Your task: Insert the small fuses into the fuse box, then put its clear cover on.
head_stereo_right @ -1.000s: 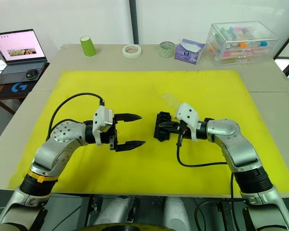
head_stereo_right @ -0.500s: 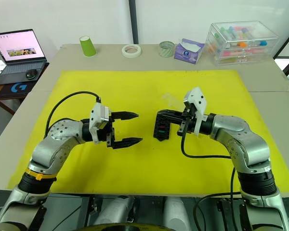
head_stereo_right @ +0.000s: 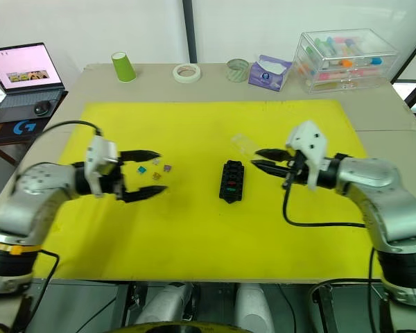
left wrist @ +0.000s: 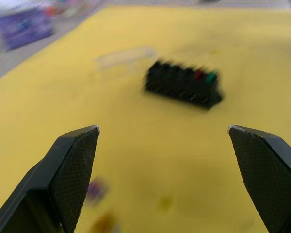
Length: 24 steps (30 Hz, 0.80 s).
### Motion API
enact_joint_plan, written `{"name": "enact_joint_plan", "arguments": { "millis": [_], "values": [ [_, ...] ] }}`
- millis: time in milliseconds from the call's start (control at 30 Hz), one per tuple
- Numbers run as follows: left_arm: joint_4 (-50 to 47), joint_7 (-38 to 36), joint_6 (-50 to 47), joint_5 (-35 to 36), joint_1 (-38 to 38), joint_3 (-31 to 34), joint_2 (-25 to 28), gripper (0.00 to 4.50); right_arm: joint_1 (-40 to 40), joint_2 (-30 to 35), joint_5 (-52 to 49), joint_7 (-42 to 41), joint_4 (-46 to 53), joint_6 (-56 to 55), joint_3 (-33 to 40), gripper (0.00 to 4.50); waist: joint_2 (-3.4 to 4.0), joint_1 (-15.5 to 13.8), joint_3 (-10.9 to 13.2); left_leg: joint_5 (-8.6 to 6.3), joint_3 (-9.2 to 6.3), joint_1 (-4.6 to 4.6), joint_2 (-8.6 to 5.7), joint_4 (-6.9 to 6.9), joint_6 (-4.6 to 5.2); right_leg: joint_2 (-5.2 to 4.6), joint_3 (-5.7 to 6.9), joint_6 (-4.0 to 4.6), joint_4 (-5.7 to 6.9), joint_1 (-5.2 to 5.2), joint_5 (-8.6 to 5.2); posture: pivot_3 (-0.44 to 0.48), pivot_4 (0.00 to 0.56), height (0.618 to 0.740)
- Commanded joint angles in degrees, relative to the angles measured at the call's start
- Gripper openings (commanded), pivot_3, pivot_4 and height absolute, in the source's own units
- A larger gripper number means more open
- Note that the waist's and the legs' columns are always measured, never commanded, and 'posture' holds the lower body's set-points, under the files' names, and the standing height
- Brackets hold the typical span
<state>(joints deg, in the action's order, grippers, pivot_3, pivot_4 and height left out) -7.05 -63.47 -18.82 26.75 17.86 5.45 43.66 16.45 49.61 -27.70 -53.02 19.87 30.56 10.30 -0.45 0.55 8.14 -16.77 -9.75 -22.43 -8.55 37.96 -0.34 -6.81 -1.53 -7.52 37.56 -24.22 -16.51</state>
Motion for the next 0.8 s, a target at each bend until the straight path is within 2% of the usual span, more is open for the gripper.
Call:
{"name": "enact_joint_plan", "arguments": {
  "millis": [33, 233, 467, 800],
  "values": [
    [5.2, -1.1, 3.7, -1.1, -0.9, 5.5, 3.7, 4.50, -2.8, 1.3, 2.1, 0.8, -1.2, -4.1, 5.2, 2.29, 0.00, -0.1, 0.0, 0.00, 0.00, 0.00, 0.00, 0.01, 0.00, 0.00, 0.00, 0.00, 0.00, 0.01, 0.00, 0.000, 0.150, 0.740],
    [17.3, 0.5, 8.8, -3.4, -0.9, 10.9, 7.2, 4.50, -9.8, 0.2, 7.8, 6.6, -6.4, -10.4, 12.4, 4.41, 0.00, -1.0, 0.0, 0.00, 0.02, 0.00, -0.02, 0.04, 0.00, -0.01, 0.00, 0.00, -0.01, 0.04, 0.00, 0.000, 0.150, 0.740],
    [24.2, 4.0, 13.2, -6.3, 1.8, 10.6, 5.9, 4.50, -13.9, -3.7, 10.4, 11.5, -9.7, -15.4, 14.1, 4.46, 0.00, -1.2, 0.0, 0.00, 0.02, 0.00, -0.01, 0.06, 0.00, -0.02, 0.00, 0.00, 0.05, 0.04, 0.00, 0.000, 0.150, 0.740],
    [26.0, 4.9, 8.7, -5.8, 5.2, 9.4, 5.0, 4.50, -13.6, -3.3, 10.2, 13.0, -10.2, -15.3, 14.4, 4.46, 0.01, -0.8, 0.0, 0.00, 0.02, 0.00, -0.01, 0.07, 0.00, 0.00, -0.01, 0.00, 0.13, -0.01, 0.00, 0.000, 0.150, 0.740]
  ]
}}
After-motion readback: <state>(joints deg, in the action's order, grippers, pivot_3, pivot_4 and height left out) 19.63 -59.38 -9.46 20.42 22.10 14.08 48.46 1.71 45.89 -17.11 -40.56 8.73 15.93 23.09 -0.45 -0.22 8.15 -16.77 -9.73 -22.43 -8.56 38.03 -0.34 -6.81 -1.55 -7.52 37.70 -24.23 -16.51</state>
